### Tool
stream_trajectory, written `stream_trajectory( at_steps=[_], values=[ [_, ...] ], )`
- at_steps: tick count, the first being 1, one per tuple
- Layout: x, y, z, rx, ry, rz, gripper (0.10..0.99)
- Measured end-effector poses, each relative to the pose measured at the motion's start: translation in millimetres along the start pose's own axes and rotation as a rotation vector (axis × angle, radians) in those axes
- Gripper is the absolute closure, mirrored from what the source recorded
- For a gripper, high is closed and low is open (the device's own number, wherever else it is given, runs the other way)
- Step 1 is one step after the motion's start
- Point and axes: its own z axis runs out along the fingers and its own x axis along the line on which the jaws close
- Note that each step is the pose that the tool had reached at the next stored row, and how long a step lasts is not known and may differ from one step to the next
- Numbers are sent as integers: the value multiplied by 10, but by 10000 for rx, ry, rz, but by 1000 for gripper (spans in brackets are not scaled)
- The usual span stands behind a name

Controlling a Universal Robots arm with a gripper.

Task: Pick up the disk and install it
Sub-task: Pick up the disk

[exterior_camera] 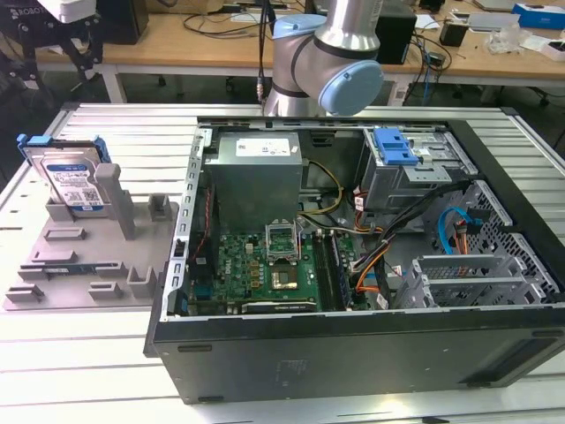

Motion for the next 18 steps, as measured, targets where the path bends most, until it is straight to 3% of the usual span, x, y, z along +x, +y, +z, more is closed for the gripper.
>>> stream_trajectory(
  at_steps=[14,18],
  values=[
    [0,-1,2,5,153,-3246,545],
    [0,0,3,29,228,-4519,545]
  ],
)
